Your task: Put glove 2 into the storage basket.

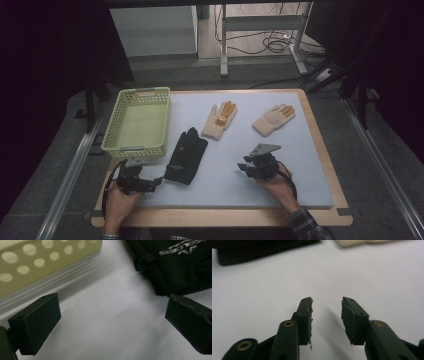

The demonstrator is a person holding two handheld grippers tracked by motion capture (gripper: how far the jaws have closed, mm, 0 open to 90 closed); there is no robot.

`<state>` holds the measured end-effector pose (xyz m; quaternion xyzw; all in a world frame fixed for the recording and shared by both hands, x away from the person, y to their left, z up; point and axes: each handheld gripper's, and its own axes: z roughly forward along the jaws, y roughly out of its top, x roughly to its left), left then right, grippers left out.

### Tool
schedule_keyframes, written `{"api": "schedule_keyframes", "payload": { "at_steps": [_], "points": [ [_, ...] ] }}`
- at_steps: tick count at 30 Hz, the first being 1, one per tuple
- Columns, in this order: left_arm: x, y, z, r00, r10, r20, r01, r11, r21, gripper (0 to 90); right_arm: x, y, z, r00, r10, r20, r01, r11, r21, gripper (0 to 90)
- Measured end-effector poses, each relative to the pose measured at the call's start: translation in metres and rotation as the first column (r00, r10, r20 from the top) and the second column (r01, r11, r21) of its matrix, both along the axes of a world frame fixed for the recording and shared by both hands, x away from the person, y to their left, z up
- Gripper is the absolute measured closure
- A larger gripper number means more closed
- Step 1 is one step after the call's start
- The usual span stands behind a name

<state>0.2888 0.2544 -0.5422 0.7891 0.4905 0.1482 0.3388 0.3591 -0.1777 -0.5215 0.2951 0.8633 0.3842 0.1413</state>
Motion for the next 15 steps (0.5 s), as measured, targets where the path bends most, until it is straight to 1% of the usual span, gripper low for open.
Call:
{"api": "schedule_keyframes", "payload": {
  "at_steps": [1,2,3,4,5,6,7,8,10,11,14,15],
  "points": [
    [0.0,-0.001,0.001,1.0,0.0,-0.004,0.0,1.0,-0.007,0.4,0.002,-0.006,0.0,0.9999,-0.012,-0.007,0.012,0.9999,-0.006,53.5],
    [0.0,-0.003,0.002,1.0,-0.001,-0.006,0.001,0.9999,-0.01,0.3,0.003,-0.011,-0.001,0.9996,-0.027,0.001,0.027,0.9995,-0.014,50.4],
    [0.0,-0.006,0.004,0.9999,-0.01,-0.009,0.01,0.9998,-0.014,0.1,0.005,-0.021,-0.001,0.9984,-0.056,0.01,0.056,0.9978,-0.036,45.3],
    [0.0,-0.006,0.004,0.9999,-0.01,-0.009,0.01,0.9998,-0.014,0.0,0.005,-0.021,-0.001,0.9984,-0.056,0.01,0.056,0.9978,-0.036,45.3],
    [0.0,-0.007,0.005,0.9999,-0.013,-0.01,0.013,0.9998,-0.015,0.0,0.007,-0.025,-0.002,0.9974,-0.071,0.01,0.072,0.9965,-0.044,42.7],
    [0.0,-0.009,0.007,0.9998,-0.014,-0.011,0.014,0.9997,-0.018,0.0,0.009,-0.032,-0.005,0.9949,-0.1,0.012,0.101,0.993,-0.062,36.0],
    [0.001,-0.011,0.009,0.9999,-0.01,-0.012,0.01,0.9996,-0.027,0.0,0.011,-0.035,-0.007,0.9938,-0.111,0.006,0.111,0.9914,-0.068,32.3],
    [0.002,-0.013,0.011,0.9999,-0.011,-0.011,0.011,0.9995,-0.031,0.0,0.011,-0.035,-0.007,0.9938,-0.111,0.006,0.111,0.9914,-0.068,32.3],
    [0.003,-0.018,0.016,0.9999,-0.006,-0.01,0.005,0.9992,-0.04,0.0,0.012,-0.041,-0.009,0.993,-0.118,-0.007,0.118,0.9928,-0.022,31.4],
    [0.003,-0.021,0.018,1.0,-0.005,-0.008,0.005,0.999,-0.045,0.0,0.012,-0.042,-0.01,0.9934,-0.115,-0.006,0.115,0.9933,-0.015,30.7],
    [0.006,-0.034,0.025,0.9997,-0.022,-0.004,0.022,0.9987,-0.046,0.0,0.011,-0.039,-0.01,0.9942,-0.107,0.005,0.107,0.9936,-0.035,28.8],
    [0.008,-0.04,0.028,0.9997,-0.025,-0.005,0.025,0.9987,-0.044,0.0,0.011,-0.04,-0.01,0.9943,-0.107,0.004,0.107,0.9937,-0.033,28.7]
  ]
}}
